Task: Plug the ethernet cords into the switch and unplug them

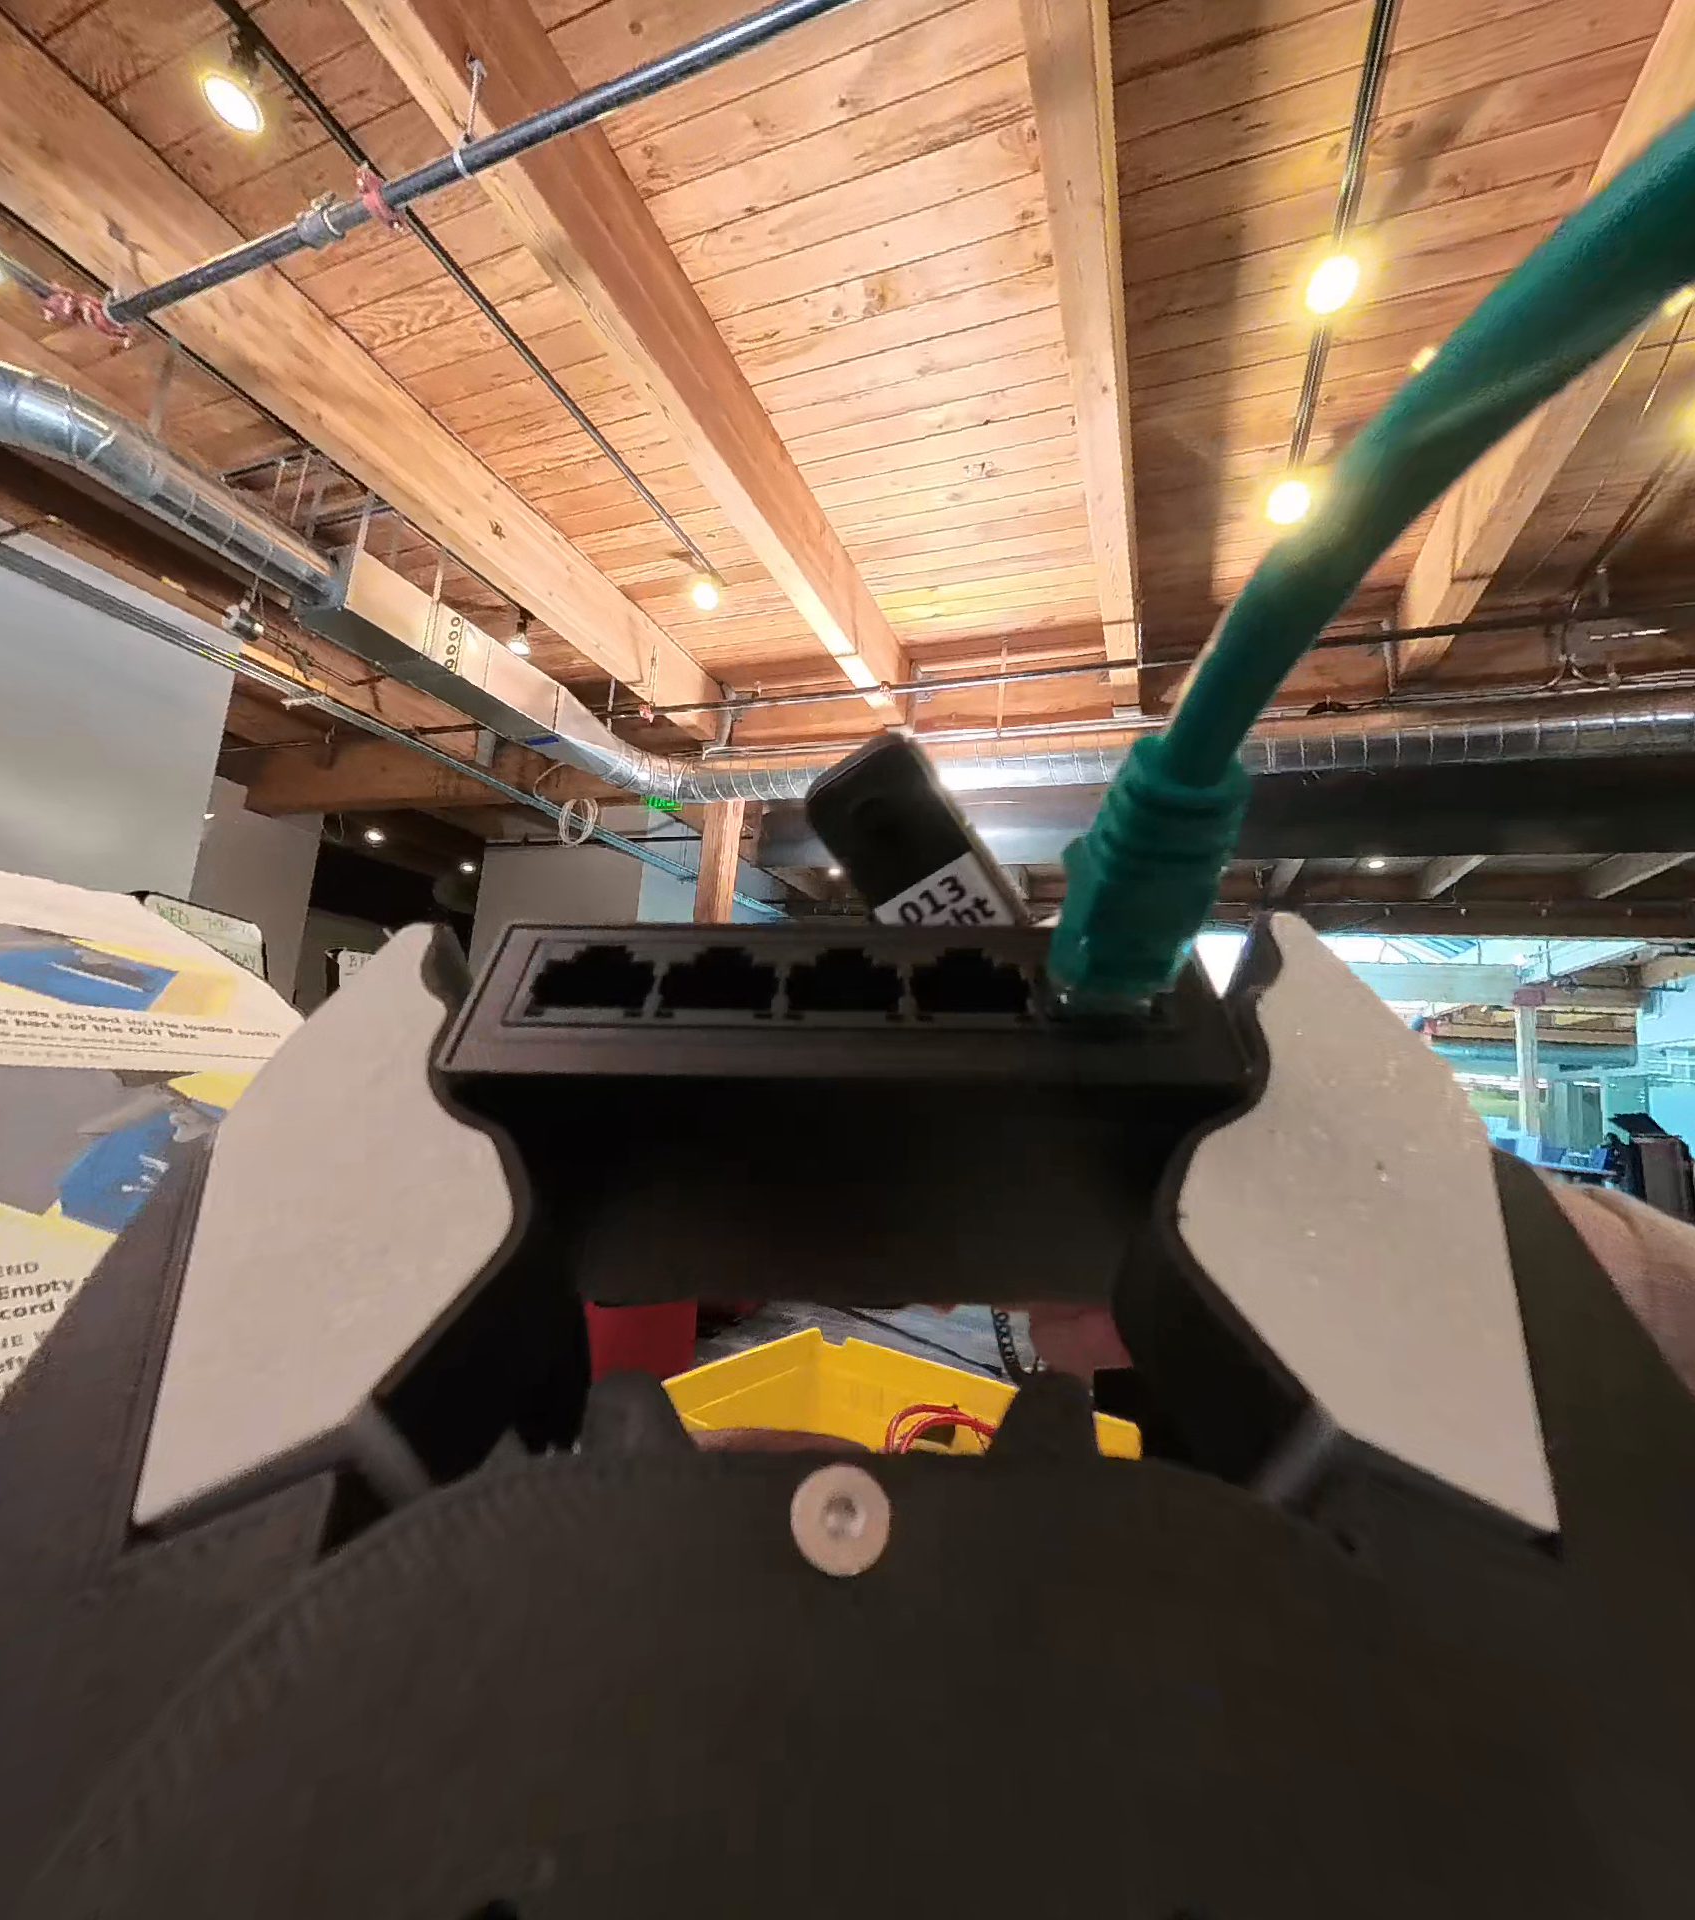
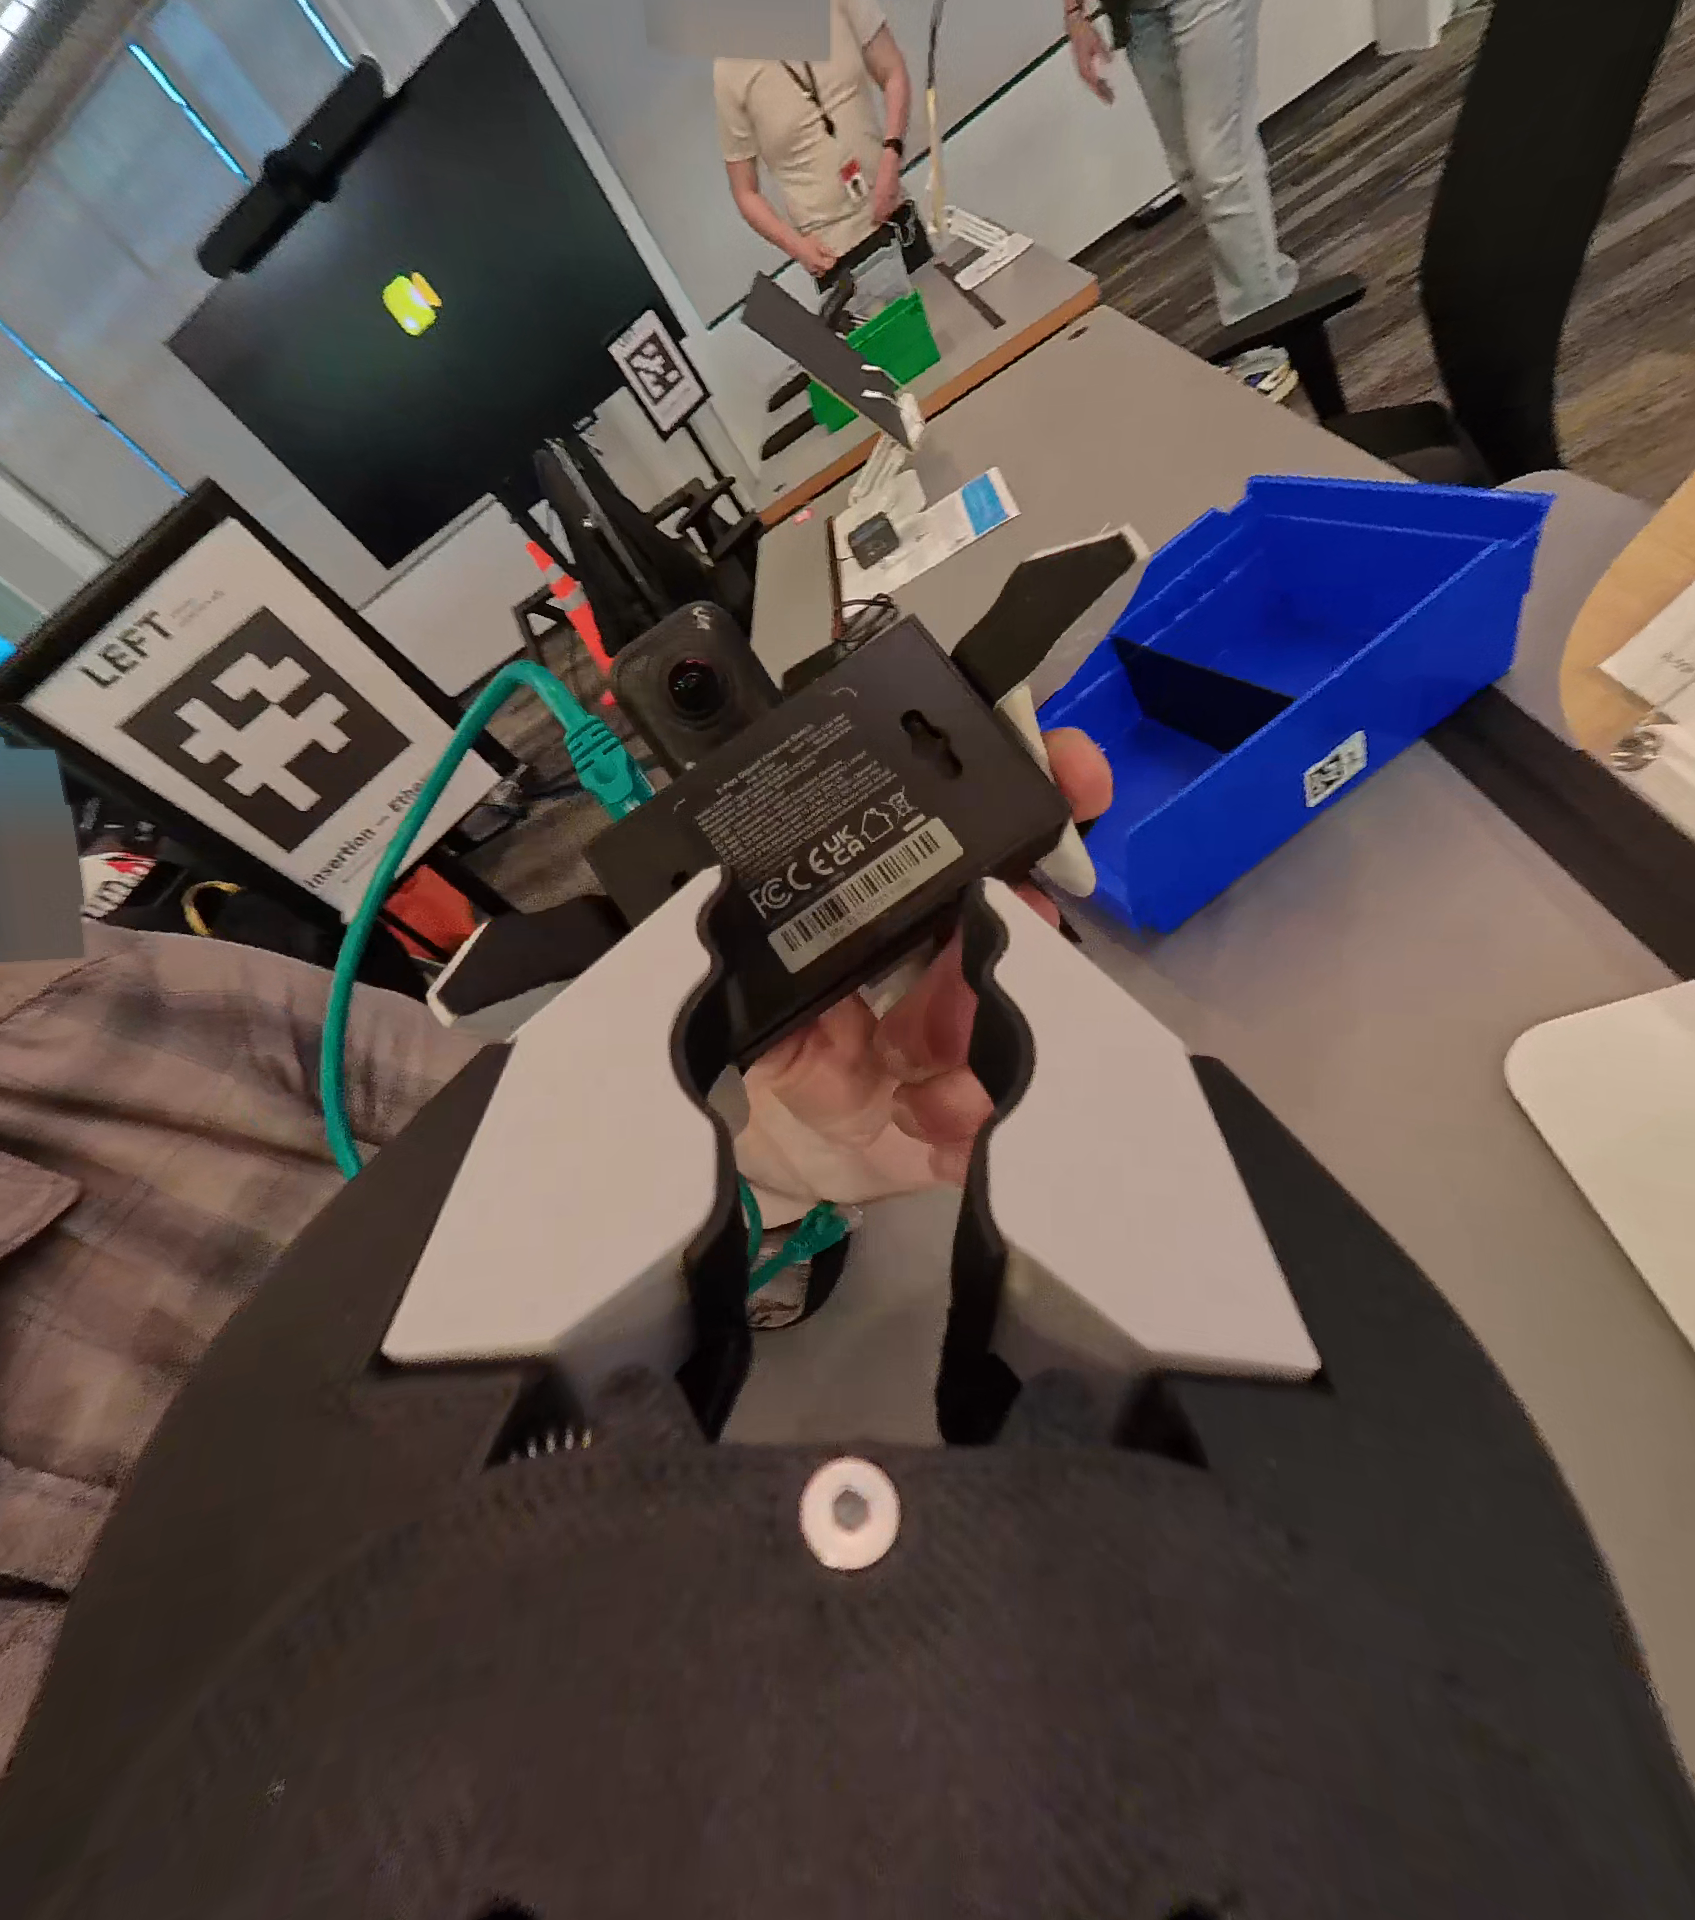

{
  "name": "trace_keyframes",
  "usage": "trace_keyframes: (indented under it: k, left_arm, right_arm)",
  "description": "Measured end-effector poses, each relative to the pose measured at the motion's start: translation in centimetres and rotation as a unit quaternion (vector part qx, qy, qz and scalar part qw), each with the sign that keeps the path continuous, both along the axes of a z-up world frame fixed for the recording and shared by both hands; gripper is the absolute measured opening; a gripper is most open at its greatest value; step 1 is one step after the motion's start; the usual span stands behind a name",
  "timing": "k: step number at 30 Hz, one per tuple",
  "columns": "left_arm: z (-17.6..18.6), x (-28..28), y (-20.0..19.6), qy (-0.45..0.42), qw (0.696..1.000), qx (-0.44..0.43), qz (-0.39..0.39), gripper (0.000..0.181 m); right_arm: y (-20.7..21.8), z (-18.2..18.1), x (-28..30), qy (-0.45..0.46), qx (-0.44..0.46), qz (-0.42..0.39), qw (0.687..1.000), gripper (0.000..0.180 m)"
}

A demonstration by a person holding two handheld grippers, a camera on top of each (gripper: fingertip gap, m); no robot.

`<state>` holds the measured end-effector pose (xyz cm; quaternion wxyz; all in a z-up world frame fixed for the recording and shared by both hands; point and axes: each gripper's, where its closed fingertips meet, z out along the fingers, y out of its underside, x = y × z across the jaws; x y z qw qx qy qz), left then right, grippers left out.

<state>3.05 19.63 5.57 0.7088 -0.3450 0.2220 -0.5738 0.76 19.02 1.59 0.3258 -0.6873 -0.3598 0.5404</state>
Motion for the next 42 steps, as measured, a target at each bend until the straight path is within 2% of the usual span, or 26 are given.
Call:
trace_keyframes:
  k: [1, 9, 14, 17, 21, 24, 26, 32, 38, 42]
  left_arm:
    - [0.0, 0.1, 0.0, 0.001, 1.0, 0.002, 0.003, 0.133]
    - [0.0, 0.0, 0.0, -0.013, 1.0, -0.01, -0.013, 0.133]
    - [0.1, -0.4, 0.3, -0.023, 1.0, -0.013, 0.004, 0.133]
    - [0.0, -0.5, 0.3, -0.021, 0.999, -0.01, 0.023, 0.133]
    - [0.3, -0.7, 0.1, -0.028, 0.999, -0.001, 0.037, 0.133]
    - [0.5, -1.0, -0.1, -0.029, 0.998, 0.006, 0.047, 0.133]
    - [0.7, -1.1, -0.2, -0.03, 0.998, 0.009, 0.054, 0.133]
    - [1.0, -1.5, -0.5, -0.026, 0.995, 0.027, 0.089, 0.133]
    - [1.3, -1.5, -0.9, -0.005, 0.989, 0.058, 0.135, 0.132]
    - [1.2, -1.6, -0.8, 0.013, 0.981, 0.075, 0.178, 0.133]
  right_arm:
    - [0.0, 0.1, 0.1, -0.006, 0.009, -0.006, 1.0, 0.04]
    - [0.6, 0.3, 1.4, -0.07, 0.087, -0.062, 0.992, 0.036]
    - [0.3, 1.5, 2.6, -0.121, 0.176, -0.118, 0.97, 0.036]
    - [-0.3, 3.1, 3.6, -0.153, 0.267, -0.162, 0.938, 0.029]
    - [-2.7, 5.6, 3.3, -0.212, 0.416, -0.21, 0.859, 0.018]
    - [-5.1, 6.5, 1.8, -0.245, 0.485, -0.218, 0.811, 0.016]
    - [-6.5, 6.3, 0.1, -0.252, 0.501, -0.207, 0.802, 0.019]
    - [-7.0, 4.5, -2.9, -0.315, 0.55, -0.22, 0.742, 0.024]
    - [-6.4, 4.3, -3.4, -0.311, 0.548, -0.239, 0.739, 0.03]
    - [-6.5, 4.3, -3.8, -0.31, 0.564, -0.244, 0.726, 0.032]
